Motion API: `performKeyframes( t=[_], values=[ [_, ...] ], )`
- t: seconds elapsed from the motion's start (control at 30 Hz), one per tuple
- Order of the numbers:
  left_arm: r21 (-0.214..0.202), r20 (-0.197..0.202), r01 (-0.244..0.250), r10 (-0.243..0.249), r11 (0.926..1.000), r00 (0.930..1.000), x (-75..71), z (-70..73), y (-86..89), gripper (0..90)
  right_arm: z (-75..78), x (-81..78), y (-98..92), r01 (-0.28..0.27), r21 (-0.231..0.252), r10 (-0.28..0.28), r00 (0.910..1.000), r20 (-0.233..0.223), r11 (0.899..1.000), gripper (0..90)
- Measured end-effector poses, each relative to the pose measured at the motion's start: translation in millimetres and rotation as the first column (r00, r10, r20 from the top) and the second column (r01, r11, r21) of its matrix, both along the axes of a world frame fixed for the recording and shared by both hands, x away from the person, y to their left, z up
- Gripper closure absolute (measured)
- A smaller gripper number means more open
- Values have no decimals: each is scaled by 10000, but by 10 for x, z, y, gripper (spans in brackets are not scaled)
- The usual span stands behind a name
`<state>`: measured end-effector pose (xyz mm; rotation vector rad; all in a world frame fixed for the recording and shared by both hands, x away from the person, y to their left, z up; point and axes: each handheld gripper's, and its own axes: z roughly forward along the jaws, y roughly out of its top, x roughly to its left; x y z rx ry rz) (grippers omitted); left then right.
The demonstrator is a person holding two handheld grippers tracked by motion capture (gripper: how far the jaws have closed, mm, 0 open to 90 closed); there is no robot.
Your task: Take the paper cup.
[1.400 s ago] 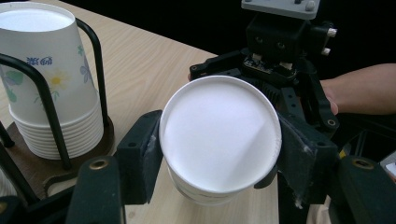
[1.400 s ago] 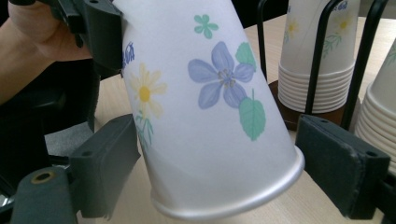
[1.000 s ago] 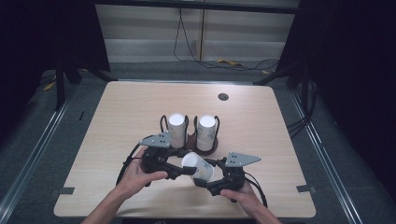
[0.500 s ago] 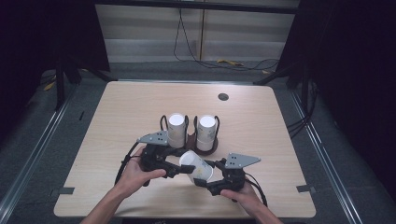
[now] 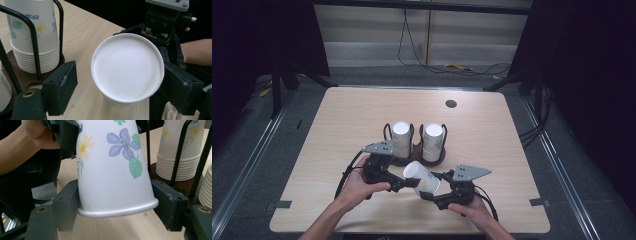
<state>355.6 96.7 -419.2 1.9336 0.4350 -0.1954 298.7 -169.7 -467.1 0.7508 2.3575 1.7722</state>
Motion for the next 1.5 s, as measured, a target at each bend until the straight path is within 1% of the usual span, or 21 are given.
performKeyframes(
  t=[0.1, 0.17, 0.23, 0.27, 0.3, 0.43, 0.53, 0.57, 0.6, 0.63, 0.67, 0.7, 0.73, 0.77, 0.87, 1.0, 1.13, 1.17, 1.2, 1.27, 1.5],
  values=[
    [178, 151, -34, 32, 9998, 9999, 6, 3, 6, 176, 36, 29, -2, -41, -466, 50, 9998, 197, 9989, 274],
    [271, 214, -12, 7, 9996, 9998, -1, 5, 8, 167, 59, 46, -11, -116, -434, 122, 9998, 127, 9990, 276],
    [383, 337, 34, -47, 9993, 9994, -9, 12, 12, 168, 73, 42, -13, -144, -579, 154, 9997, 168, 9982, 277],
    [383, 337, 34, -47, 9993, 9994, -9, 12, 12, 169, 77, 40, -17, -148, -607, 158, 9998, 154, 9980, 277],
    [392, 485, -56, 37, 9992, 9988, -11, 22, 15, 169, 80, 41, -20, -162, -614, 169, 9998, 111, 9980, 278],
    [319, 558, -234, 216, 9992, 9982, -6, 55, 22, 173, 110, 60, -36, -119, -773, 127, 9999, 100, 9969, 282],
    [261, 556, -291, 276, 9992, 9981, -6, 71, 44, 186, 149, 71, -53, -53, -827, 67, 9998, 167, 9966, 283],
    [137, 608, -391, 382, 9991, 9974, -4, 77, 63, 185, 196, 83, -71, -112, -1039, 143, 9995, 291, 9945, 285],
    [137, 608, -391, 382, 9991, 9974, -4, 77, 63, 182, 196, 83, -71, -112, -1039, 143, 9995, 291, 9945, 285],
    [264, 900, -523, 497, 9983, 9947, 6, 73, 78, 155, 236, 108, -82, -100, -1120, 135, 9995, 300, 9937, 287],
    [264, 900, -523, 497, 9983, 9947, 6, 73, 78, 147, 245, 118, -82, -96, -1051, 125, 9996, 266, 9944, 287],
    [339, 713, -459, 434, 9984, 9965, 10, 64, 93, 170, 246, 128, -76, -124, -1067, 150, 9996, 238, 9942, 287],
    [339, 713, -459, 434, 9984, 9965, 10, 64, 93, 170, 246, 128, -76, -124, -1067, 150, 9996, 238, 9942, 287],
    [605, 884, -487, 433, 9970, 9951, 0, 56, 103, 163, 223, 147, -49, -217, -1117, 248, 9994, 260, 9935, 288],
    [652, 760, -392, 342, 9971, 9965, -13, 41, 113, 162, 182, 179, -9, -275, -1358, 311, 9992, 240, 9904, 288],
    [837, 842, -314, 243, 9960, 9961, -18, 20, 108, 160, 174, 187, -8, -343, -1500, 378, 9991, 203, 9881, 288],
    [915, 829, -216, 140, 9956, 9965, -14, 6, 95, 159, 178, 173, -30, -346, -1807, 376, 9992, 134, 9829, 290],
    [1089, 956, -142, 38, 9939, 9954, -25, 0, 91, 159, 167, 169, -30, -379, -2007, 399, 9992, 58, 9789, 290],
    [1089, 956, -142, 38, 9939, 9954, -25, 0, 91, 159, 167, 169, -30, -379, -2007, 399, 9992, 58, 9789, 290],
    [1181, 946, 11, -123, 9930, 9954, -29, -21, 84, 159, 149, 165, -15, -565, -2304, 567, 9984, -59, 9715, 293],
    [1484, 1043, 202, -360, 9887, 9939, -41, -55, 70, 159, 146, 175, -3, -746, -2701, 695, 9972, -285, 9599, 296]
  ],
)
